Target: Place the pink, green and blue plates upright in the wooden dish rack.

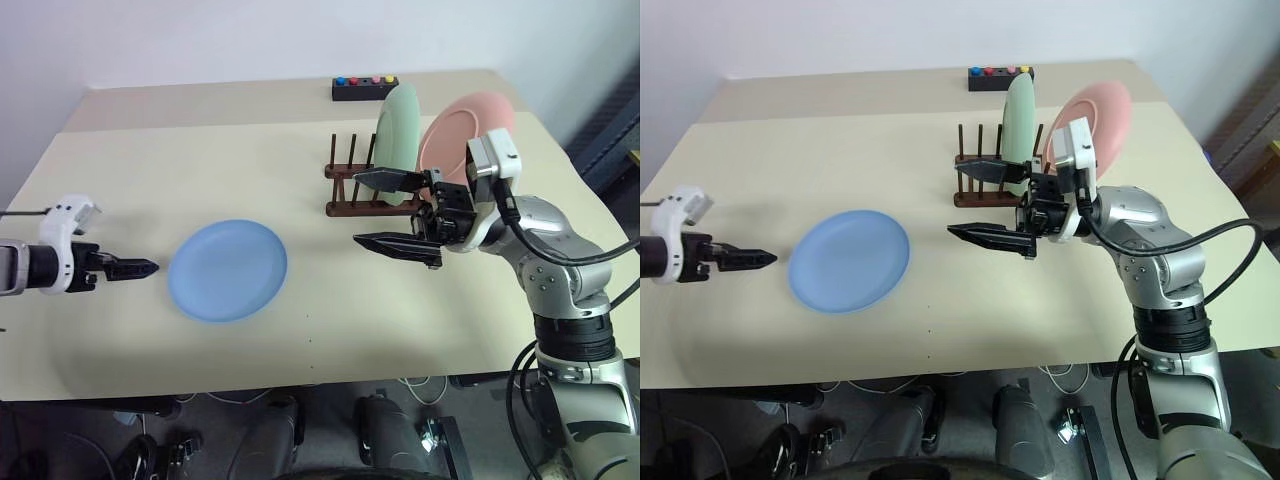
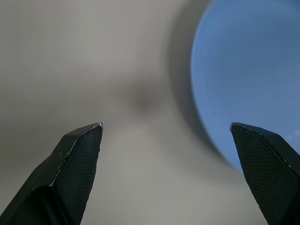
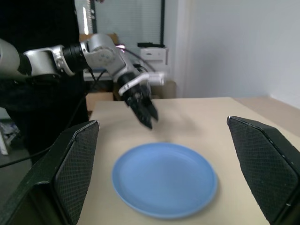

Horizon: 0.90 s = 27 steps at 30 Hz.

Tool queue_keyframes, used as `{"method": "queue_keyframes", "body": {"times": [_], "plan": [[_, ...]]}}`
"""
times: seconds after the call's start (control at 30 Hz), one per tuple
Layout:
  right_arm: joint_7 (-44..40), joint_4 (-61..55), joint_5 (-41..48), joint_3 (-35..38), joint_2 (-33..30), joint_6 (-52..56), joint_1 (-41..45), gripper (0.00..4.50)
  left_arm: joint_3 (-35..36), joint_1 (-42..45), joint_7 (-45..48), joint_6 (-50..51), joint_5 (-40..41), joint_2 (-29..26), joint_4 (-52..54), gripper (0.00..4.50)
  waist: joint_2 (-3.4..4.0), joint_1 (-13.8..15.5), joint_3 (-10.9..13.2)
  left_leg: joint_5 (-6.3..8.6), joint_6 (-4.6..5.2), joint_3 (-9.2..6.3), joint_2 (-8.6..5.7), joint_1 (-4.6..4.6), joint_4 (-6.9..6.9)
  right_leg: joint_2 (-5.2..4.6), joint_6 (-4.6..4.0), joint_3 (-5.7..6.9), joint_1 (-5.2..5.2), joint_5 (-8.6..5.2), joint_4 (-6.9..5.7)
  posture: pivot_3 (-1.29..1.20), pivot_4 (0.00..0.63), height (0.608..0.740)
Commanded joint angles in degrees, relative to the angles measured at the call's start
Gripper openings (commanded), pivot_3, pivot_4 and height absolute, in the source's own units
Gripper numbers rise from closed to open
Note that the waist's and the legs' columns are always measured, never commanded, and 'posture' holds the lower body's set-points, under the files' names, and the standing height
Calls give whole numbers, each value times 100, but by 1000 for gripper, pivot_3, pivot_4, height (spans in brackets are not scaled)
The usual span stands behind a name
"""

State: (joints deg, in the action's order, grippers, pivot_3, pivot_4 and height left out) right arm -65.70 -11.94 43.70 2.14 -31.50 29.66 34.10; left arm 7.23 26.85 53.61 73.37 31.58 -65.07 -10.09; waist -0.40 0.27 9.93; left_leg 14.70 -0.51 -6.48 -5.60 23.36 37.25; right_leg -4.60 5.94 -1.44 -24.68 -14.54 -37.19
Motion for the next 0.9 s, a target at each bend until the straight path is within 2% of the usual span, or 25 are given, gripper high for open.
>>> {"method": "queue_keyframes", "body": {"times": [0.03,0.23,0.27,0.33,0.53,0.57,0.6,0.77,0.9], "plan": [[37,-56,44,58,59,-69,147,4469,-67,344,-235,604,14,136,-187,4500,0,1,0,0,0,0,0,0,-1,0,0,0,-1,0,0,0,150,740],[199,-168,-28,102,30,-71,11,4469,-115,667,-599,1179,24,749,-537,4500,-2,-20,-1,-2,-4,1,1,0,-2,0,0,-2,-8,0,-6,0,150,740],[212,-182,-15,117,18,-57,-4,4491,-160,645,-659,1194,-7,848,-587,4243,-2,-18,-2,-4,-6,1,1,0,-2,0,0,-2,-8,0,-7,0,150,740],[268,-186,-41,122,0,-41,-27,4500,-174,606,-906,1205,-121,1107,-739,3653,5,-8,-8,-7,-13,2,1,0,-3,-3,0,-3,-7,0,-7,0,150,740],[351,-233,-118,117,-60,-55,-99,4500,284,891,-1229,1299,-94,1575,-869,676,13,61,-18,-7,-12,-1,-5,-4,5,-7,0,0,4,0,-6,0,150,740],[353,-235,-134,112,-73,-59,-97,4500,375,937,-1271,1283,-92,1623,-878,235,13,57,-17,-7,-12,-2,-6,-5,6,-8,0,0,6,0,-4,0,150,740],[353,-232,-141,110,-80,-60,-93,4500,443,953,-1314,1250,-105,1663,-869,40,11,57,-18,-7,-12,-1,-7,-4,8,-9,0,-1,6,0,-5,0,150,740],[340,-203,-325,-6,-100,-130,-24,4500,1396,1130,-1753,1059,-35,2081,-993,40,7,23,-16,-16,-28,-3,-6,-4,4,-7,0,0,0,0,-8,0,150,740],[277,-163,-548,-124,-112,-274,10,4500,2757,1226,-2262,558,223,2575,-766,40,0,-5,-15,-19,-33,-3,-3,1,3,-6,0,-1,-8,0,-8,0,150,740]]}}
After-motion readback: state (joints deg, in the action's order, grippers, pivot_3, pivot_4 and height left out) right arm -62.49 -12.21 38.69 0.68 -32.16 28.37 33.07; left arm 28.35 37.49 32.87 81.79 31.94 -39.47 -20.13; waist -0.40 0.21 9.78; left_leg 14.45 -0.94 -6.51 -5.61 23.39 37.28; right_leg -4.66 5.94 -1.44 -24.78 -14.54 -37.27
